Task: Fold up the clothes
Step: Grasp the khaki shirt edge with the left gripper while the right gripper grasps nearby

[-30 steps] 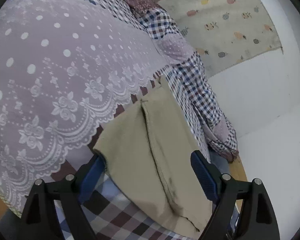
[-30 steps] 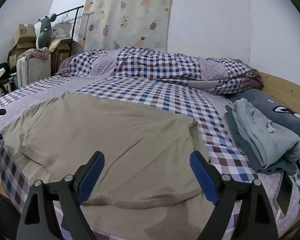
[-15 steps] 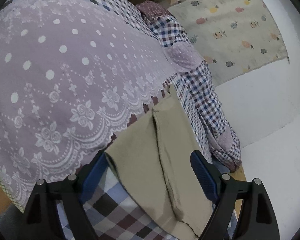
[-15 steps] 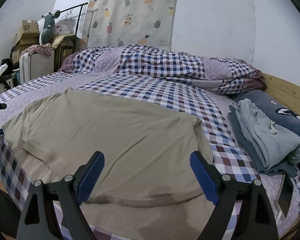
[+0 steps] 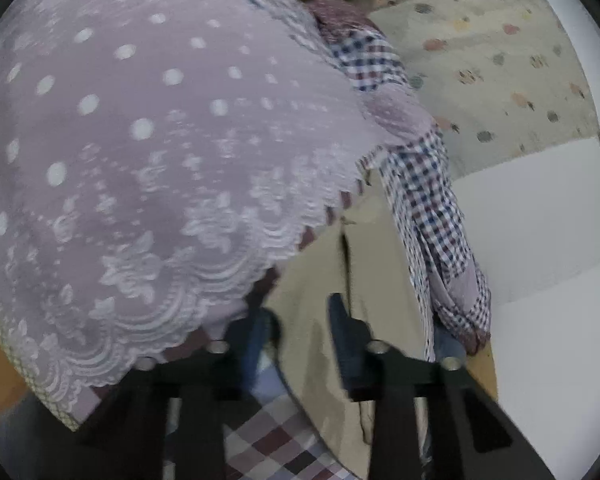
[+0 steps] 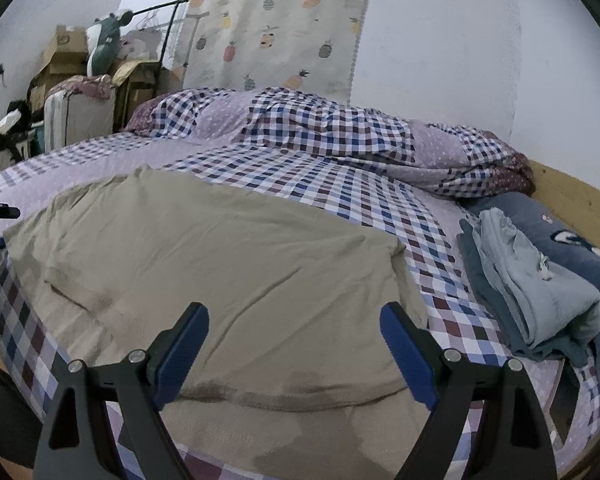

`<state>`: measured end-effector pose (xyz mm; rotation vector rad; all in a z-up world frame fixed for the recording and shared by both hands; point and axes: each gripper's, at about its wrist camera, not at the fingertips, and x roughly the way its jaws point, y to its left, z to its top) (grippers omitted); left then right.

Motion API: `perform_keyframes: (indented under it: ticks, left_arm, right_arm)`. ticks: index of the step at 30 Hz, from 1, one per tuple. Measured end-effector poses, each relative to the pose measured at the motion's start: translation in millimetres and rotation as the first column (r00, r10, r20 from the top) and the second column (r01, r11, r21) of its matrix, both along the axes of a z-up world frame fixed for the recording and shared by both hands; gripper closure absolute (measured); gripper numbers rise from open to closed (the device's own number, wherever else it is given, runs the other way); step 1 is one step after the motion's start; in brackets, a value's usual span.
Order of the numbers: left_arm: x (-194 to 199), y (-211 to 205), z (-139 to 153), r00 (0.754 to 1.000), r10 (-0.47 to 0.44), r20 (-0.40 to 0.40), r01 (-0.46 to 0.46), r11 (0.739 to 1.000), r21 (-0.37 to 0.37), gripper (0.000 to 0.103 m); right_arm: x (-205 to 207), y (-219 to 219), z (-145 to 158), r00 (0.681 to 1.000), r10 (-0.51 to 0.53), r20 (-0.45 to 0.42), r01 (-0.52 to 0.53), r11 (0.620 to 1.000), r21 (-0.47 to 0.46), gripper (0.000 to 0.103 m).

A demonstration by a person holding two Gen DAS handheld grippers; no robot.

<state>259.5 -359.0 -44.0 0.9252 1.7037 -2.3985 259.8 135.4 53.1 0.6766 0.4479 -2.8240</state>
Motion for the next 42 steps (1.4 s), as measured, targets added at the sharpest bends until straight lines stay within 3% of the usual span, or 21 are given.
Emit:
perform_keyframes:
  ticks: [3,9,14,24,36,42]
  left_arm:
    - [3,-2,-2,1.0,0.006,-0.006,-0.006,1.0,0.009,0.099]
    - [3,-3,-2,0.998,-0.031,-0.055,0.035,0.996,0.077,0.099]
    - [6,-7,1,0.994,-0.048,-0.1,0.059,0.992,0.11,0.1]
    - [1,-16,3,0.98,-0.095,-0.175,0.128,0.974,0.187,0.1]
    - [-3,-24,-5,0.972,-0.102,-0.213,0.158,0.952,0.264,0.1]
    - [-7,-23,-7,0.967,-0.109,-0.231,0.174,0.944,0.281,0.101]
  right_arm:
    - [6,-12,-3,1.0,0.025,-0.015,-0.025,0.998,0.051,0.013]
    - [25,-58,-5,0.99,0.136,-0.026,-0.132,0.982,0.137,0.013]
    - [36,-110,-10,0.969,0.247,0.004,-0.246,0.962,0.122,0.012]
    - [32,-236,-28,0.904,0.426,0.025,-0.425,0.891,0.159,0.012]
    - [23,-328,-48,0.856,0.517,0.011,-0.499,0.819,0.283,0.012]
    - [14,-346,-53,0.861,0.508,-0.003,-0.486,0.827,0.283,0.012]
